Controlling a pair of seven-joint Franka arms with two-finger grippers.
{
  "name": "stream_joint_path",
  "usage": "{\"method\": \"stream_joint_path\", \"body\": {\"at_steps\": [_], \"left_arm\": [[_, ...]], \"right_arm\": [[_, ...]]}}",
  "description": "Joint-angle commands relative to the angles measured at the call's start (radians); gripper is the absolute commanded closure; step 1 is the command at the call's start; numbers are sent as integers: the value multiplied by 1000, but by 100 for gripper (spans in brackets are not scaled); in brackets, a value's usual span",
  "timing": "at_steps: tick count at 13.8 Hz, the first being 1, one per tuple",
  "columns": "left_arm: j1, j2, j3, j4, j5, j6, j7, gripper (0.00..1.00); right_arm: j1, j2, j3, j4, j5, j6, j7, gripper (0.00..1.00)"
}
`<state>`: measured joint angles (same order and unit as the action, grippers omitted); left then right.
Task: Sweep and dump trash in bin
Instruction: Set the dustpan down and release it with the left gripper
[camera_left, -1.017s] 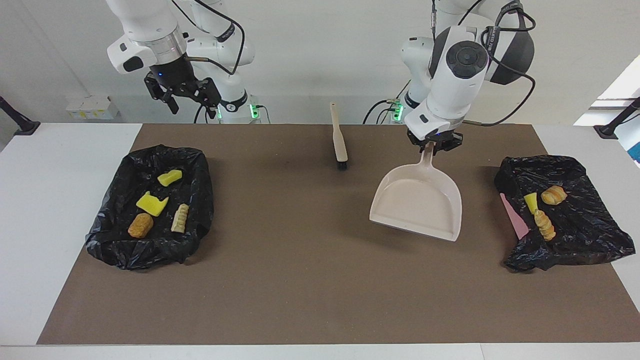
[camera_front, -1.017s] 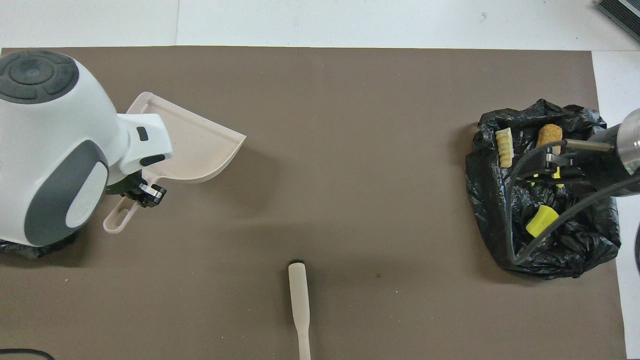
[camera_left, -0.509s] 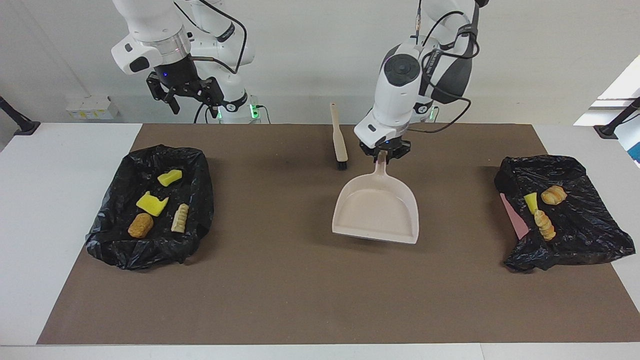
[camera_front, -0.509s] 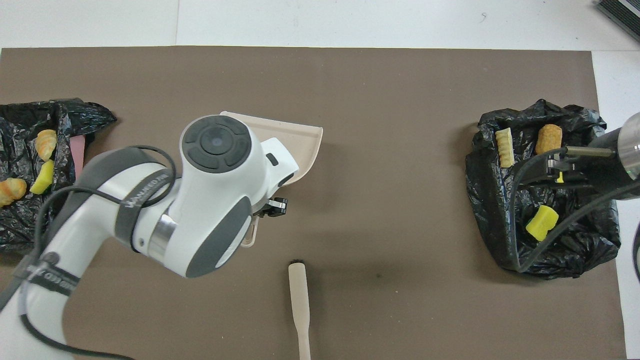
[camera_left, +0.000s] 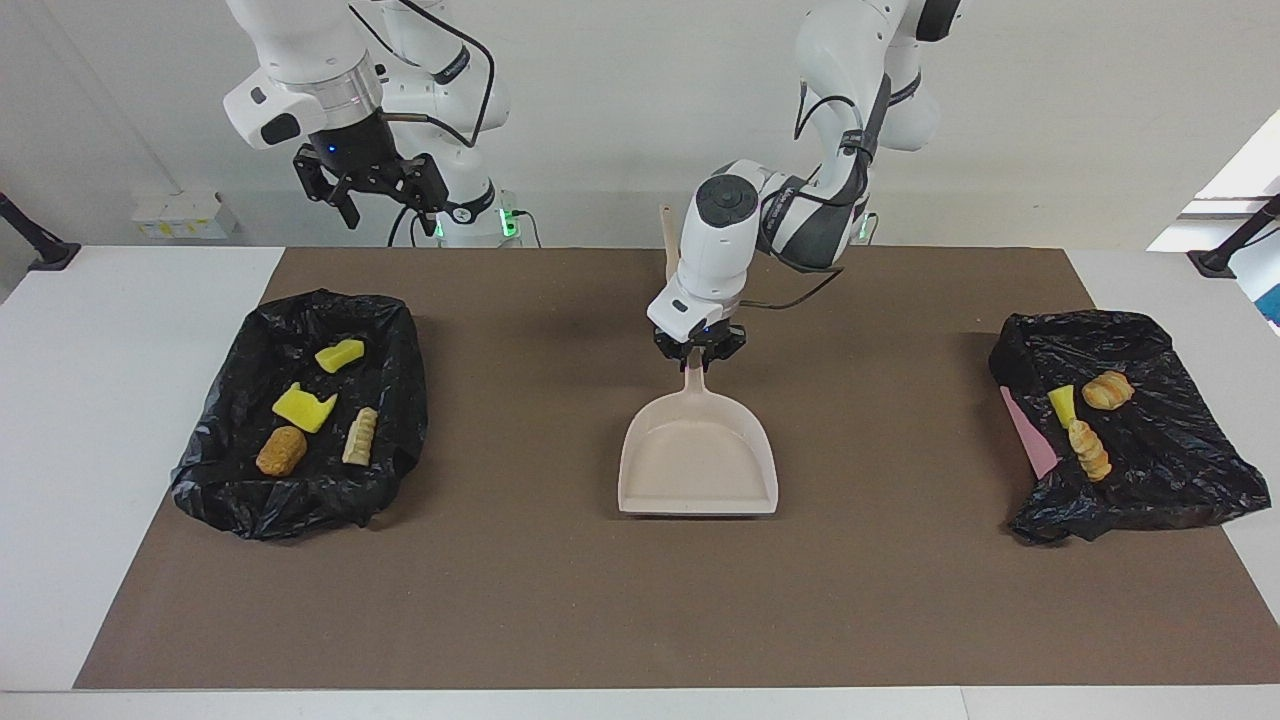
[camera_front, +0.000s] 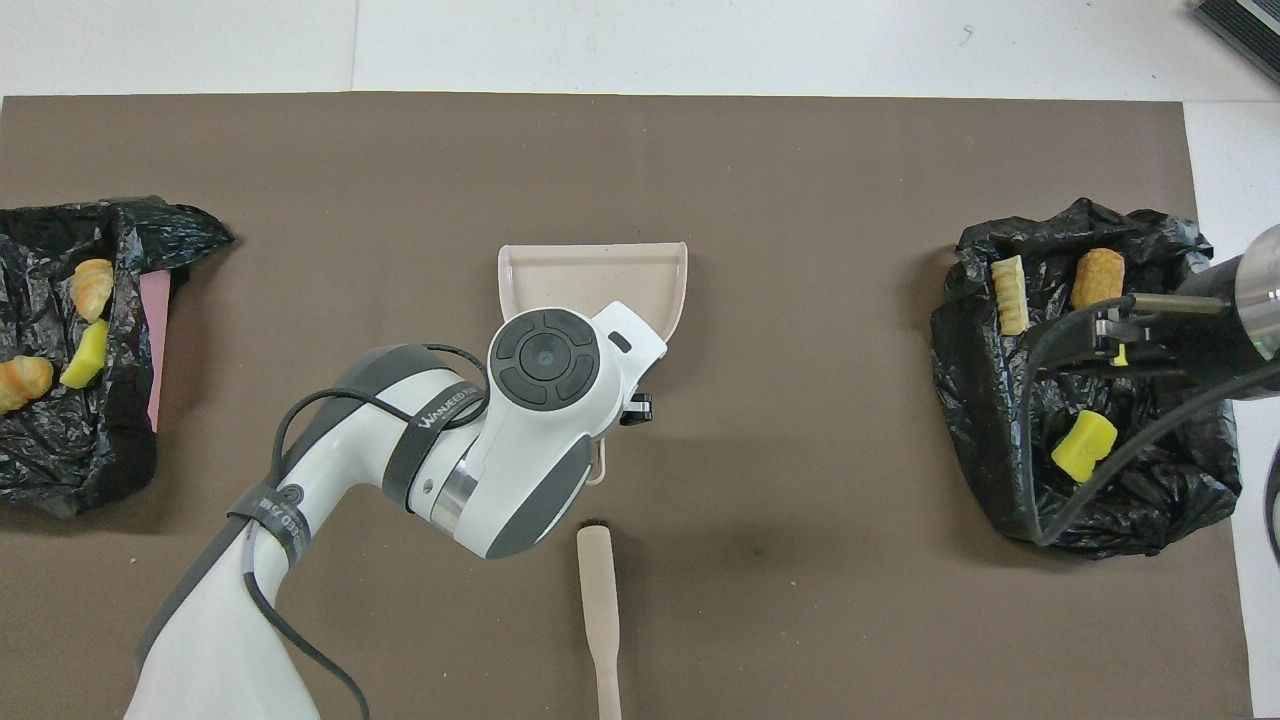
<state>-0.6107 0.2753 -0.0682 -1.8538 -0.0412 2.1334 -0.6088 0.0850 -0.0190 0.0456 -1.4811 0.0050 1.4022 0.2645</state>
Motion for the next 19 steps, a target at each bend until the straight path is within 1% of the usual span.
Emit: {"method": "stream_joint_path", "body": {"at_steps": [1, 2, 3, 4, 5, 7, 9, 10, 12, 14, 16, 19], "left_arm": [[-15, -21, 18, -33, -16, 39, -37, 100], [-15, -21, 18, -36, -16, 39, -29, 100], [-6, -21, 18, -38, -16, 37, -13, 93], [0, -19, 18, -36, -16, 39, -2, 37], [2, -19, 18, -38, -16, 40, 0, 0], [6, -28, 21, -35, -16, 27, 6, 0], [64, -45, 18, -19, -16, -18, 38, 0], [77, -48, 19, -9, -16, -44, 70, 0], [133, -50, 18, 19, -16, -75, 112, 0], [179, -73, 18, 42, -19, -110, 170, 0], [262, -85, 18, 76, -60, -165, 240, 0], [340, -139, 28, 81, -80, -202, 357, 0]], "right_arm": [[-4, -16, 4, -15, -22, -2, -39, 0], [-5, -15, 4, -15, -19, -2, -39, 0], [-7, -15, 4, -13, -17, 0, -37, 0], [-13, -13, 4, -13, -10, 0, -34, 0], [-19, -13, 2, -13, -10, -2, -30, 0], [-21, -12, -10, -13, -10, -2, -28, 0], [-22, -12, -12, -13, -13, 0, -28, 0], [-22, -12, -12, -13, -13, 0, -28, 0], [-22, -12, -12, -13, -13, -2, -28, 0], [-22, -12, -12, -13, -13, -2, -28, 0], [-22, -12, -12, -13, -13, -2, -28, 0], [-22, -12, -12, -13, -13, -2, -28, 0]]}}
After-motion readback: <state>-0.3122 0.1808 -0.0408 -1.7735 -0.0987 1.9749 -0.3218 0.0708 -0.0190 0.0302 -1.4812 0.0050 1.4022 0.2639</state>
